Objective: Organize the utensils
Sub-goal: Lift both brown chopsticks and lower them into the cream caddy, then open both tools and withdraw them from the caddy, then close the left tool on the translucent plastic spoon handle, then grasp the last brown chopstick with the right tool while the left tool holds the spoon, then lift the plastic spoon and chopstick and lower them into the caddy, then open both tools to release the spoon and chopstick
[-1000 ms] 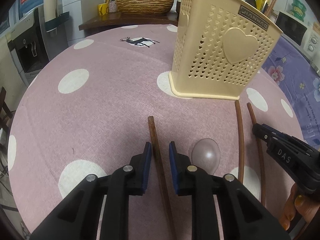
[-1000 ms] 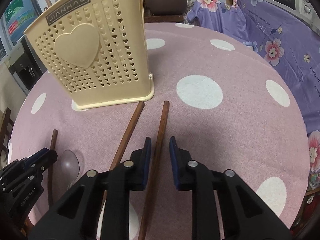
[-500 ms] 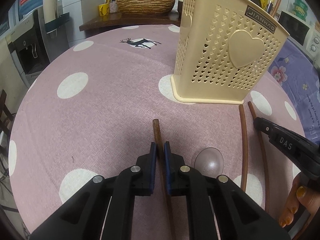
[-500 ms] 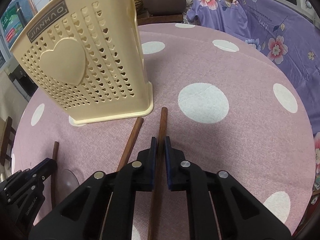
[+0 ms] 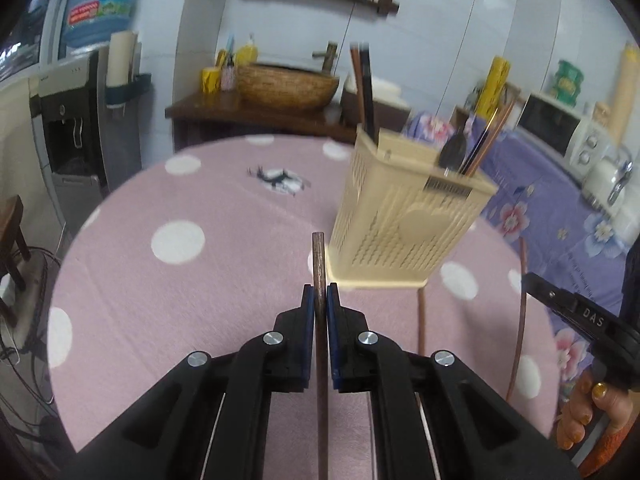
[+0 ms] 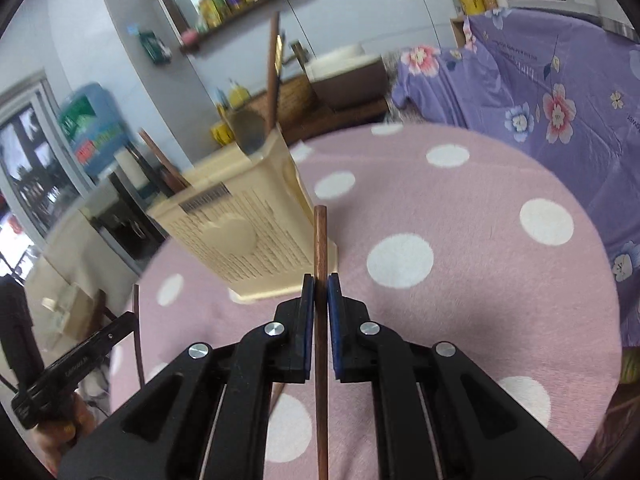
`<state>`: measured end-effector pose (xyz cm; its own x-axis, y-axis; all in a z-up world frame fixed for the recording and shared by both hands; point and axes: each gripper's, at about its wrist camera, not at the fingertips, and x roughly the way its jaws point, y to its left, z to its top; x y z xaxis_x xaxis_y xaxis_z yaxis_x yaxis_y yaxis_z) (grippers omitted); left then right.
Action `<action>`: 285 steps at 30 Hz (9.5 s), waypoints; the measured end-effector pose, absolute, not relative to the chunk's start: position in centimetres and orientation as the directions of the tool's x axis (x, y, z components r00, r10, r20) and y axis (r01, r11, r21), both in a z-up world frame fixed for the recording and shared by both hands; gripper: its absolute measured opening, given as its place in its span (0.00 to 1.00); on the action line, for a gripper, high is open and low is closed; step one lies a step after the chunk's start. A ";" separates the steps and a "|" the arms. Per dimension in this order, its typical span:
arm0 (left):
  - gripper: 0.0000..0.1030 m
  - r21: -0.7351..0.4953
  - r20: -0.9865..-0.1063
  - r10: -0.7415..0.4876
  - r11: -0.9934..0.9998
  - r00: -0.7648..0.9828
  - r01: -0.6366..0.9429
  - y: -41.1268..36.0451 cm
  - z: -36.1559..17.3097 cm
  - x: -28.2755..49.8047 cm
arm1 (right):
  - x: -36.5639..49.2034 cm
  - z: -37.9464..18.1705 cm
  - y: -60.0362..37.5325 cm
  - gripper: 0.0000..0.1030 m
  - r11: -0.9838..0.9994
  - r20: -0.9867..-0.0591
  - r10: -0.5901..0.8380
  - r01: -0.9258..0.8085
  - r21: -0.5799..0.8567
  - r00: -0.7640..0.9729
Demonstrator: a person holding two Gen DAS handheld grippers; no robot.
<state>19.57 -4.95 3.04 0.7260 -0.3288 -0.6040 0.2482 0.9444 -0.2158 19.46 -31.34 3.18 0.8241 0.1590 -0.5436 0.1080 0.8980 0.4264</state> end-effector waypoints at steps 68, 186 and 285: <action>0.07 -0.230 -0.487 -0.381 0.924 0.786 0.305 -11.3 10.6 27.9 | 27.9 13.8 -27.6 0.05 0.968 -0.393 0.089 0.013 0.250 0.915; 0.35 -0.178 -0.576 -0.307 0.952 0.758 0.250 -5.9 2.4 16.9 | 25.6 -5.0 -25.4 0.23 0.942 -0.830 -0.070 0.310 0.127 0.553; 0.47 -0.058 -0.418 -0.337 0.937 0.844 0.345 -13.3 6.8 25.5 | 25.1 11.9 -28.4 0.40 0.970 -0.309 0.059 0.019 0.244 0.949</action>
<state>25.46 -13.31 6.78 0.8440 -0.3365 -0.4177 0.3447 0.9369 -0.0583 25.15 -28.36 11.89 0.9492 0.0592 -0.3089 0.0190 0.9696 0.2441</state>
